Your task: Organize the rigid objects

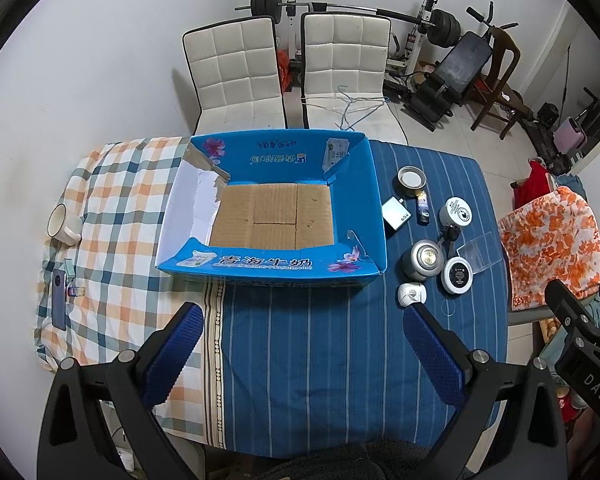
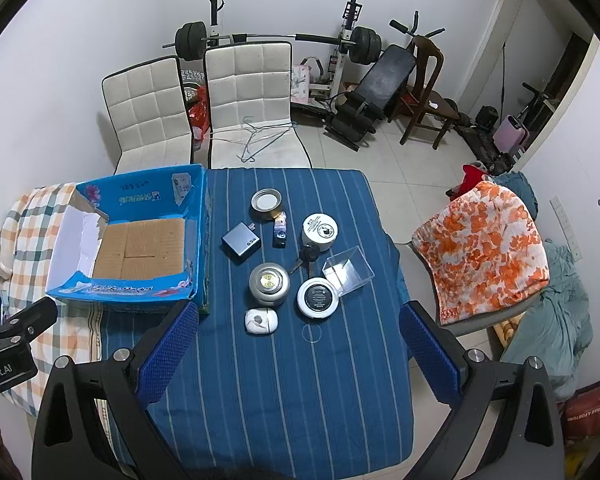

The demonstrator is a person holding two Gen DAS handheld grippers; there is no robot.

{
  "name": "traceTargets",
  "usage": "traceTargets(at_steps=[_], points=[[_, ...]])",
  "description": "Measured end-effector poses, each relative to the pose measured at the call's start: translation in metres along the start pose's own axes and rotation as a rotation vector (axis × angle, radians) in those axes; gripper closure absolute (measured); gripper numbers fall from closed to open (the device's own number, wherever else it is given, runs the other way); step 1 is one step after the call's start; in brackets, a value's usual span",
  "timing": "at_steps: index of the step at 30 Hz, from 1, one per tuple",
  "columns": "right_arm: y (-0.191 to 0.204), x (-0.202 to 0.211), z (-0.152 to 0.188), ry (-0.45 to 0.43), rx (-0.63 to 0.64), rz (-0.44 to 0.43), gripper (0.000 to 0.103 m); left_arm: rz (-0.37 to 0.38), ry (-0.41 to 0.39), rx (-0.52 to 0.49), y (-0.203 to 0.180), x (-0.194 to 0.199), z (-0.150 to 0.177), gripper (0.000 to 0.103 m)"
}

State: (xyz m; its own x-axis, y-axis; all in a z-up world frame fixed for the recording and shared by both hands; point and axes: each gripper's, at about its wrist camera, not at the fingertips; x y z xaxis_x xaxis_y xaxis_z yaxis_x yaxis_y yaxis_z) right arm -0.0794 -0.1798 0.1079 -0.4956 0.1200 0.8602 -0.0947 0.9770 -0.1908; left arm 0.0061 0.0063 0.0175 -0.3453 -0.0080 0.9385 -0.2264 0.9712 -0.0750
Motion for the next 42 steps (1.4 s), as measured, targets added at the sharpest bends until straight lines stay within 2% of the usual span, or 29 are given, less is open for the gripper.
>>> traceTargets(at_steps=[29, 37, 42], points=[[-0.001, 0.003, -0.001, 0.002, 0.003, -0.009, 0.001, 0.002, -0.005, 0.0, 0.002, 0.009, -0.002, 0.0], [-0.01, -0.021, 0.002, 0.052, -0.027, -0.054, 0.001, 0.006, 0.002, -0.003, 0.001, 0.009, -0.007, 0.0], [-0.054, -0.065, -0.004, 0.112, -0.115, -0.051, 0.001, 0.023, 0.006, -0.022, -0.019, -0.008, -0.017, 0.0]])
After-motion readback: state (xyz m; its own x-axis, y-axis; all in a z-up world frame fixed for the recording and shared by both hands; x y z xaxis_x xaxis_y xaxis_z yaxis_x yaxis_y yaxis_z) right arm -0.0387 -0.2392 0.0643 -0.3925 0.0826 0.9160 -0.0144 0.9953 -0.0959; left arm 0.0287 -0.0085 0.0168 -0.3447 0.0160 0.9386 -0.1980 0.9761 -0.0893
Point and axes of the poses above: each gripper's, at about its wrist camera, not at the fingertips, and x roughly against the way its jaws point, y to its left, z to its underside, and after that the axes turned 11 degrees about x, right-handed
